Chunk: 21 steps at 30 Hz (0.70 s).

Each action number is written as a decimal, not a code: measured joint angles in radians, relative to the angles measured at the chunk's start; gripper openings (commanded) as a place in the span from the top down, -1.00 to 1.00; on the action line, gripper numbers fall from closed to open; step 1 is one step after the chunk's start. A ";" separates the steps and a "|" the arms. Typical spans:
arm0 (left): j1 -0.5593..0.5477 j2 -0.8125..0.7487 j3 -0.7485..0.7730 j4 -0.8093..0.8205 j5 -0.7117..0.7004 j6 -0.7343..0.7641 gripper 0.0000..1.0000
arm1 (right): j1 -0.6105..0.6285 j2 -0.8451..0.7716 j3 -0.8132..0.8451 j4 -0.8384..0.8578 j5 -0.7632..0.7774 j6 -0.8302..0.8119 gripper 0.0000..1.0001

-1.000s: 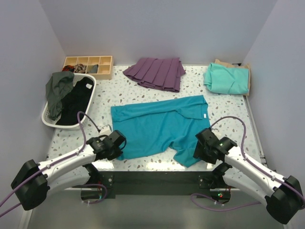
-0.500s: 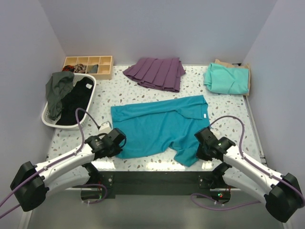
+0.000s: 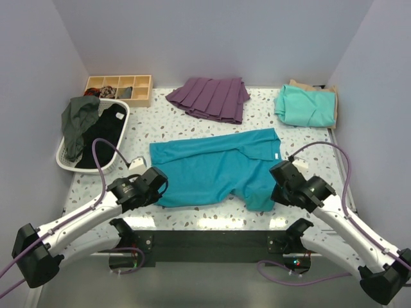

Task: Fold and stack the t-shirts
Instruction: Grap the side of the flattened tshirt closest away from the robot with both arms, then fold the other side of the tshirt into a rectangle

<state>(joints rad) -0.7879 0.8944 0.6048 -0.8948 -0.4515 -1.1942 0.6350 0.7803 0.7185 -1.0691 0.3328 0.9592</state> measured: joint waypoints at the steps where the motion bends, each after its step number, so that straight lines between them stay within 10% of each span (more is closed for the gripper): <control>1: 0.000 -0.001 0.000 -0.010 -0.002 0.000 1.00 | 0.000 -0.003 0.011 -0.011 0.009 -0.002 1.00; 21: 0.000 0.093 0.035 0.012 -0.048 0.010 1.00 | 0.000 0.143 0.125 0.003 0.079 -0.138 1.00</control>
<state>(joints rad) -0.7876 0.9878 0.6395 -0.8829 -0.4992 -1.1839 0.6350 0.9237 0.8433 -1.0660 0.4122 0.8211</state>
